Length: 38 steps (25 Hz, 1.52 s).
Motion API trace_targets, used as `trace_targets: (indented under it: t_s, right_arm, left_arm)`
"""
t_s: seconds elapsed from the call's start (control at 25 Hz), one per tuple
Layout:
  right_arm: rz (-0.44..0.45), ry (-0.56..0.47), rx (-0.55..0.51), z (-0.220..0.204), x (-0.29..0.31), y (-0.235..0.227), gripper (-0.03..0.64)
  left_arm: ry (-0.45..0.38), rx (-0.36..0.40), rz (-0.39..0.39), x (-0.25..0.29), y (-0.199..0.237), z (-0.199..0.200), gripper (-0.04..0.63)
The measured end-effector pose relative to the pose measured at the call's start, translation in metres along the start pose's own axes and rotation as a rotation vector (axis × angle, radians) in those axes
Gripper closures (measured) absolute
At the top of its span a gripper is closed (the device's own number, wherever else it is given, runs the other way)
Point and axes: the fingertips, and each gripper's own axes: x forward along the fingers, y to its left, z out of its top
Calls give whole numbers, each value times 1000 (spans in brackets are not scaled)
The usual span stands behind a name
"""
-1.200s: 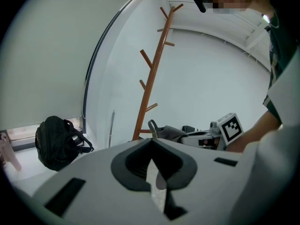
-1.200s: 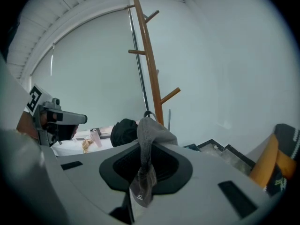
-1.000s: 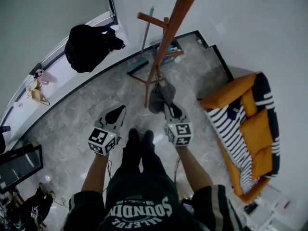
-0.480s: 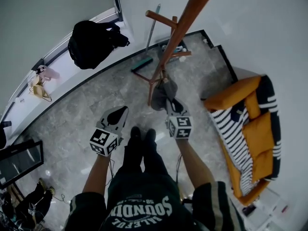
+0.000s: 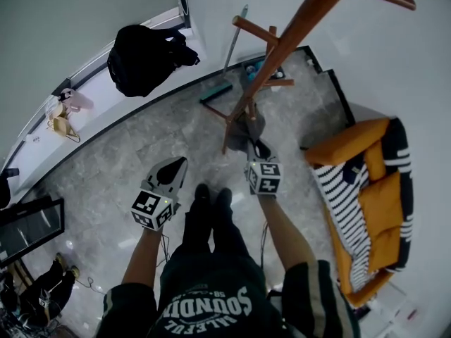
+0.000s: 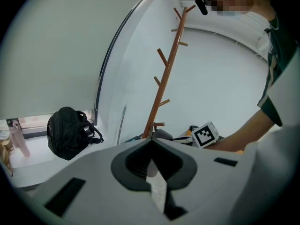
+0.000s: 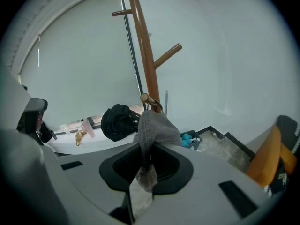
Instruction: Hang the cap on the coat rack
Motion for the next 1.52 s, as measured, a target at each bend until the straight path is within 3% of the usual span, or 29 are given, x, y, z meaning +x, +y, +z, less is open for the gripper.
trace_targets:
  t_s: [0.2,0.4,0.6,0.76,0.96,1.12,1.24,1.52]
  right_arm:
    - [24,49,-31,-5,24,7,571]
    - [33,144,4,-23,40,8,571]
    - [45,199,-2,-36,42,6,510]
    - [37,200,-20,-41,33,6,503]
    - [22,138,-64,-29,7,15,503]
    - [60,78,-39,-11,-22,23,509]
    - [80,10,-26,11,-47,28,558]
    - [77,-170,-96,74,-118,38,597]
  left_arm:
    - [-5,-8,12,-4,6,0,595]
    - [-3,-21,27,-12,10,-6,595]
    - [3,-25,28,-18,10,-12,595]
    - [5,-20,14,-19,7,-14,595]
    - [-6,-1,-9,-17,2,-7,595]
    - [-19,25,-37,-12,-10,4,595]
    - [-29,48,-63,-8,-18,13,595]
    - [-68,115,-108,1,-41,48,595]
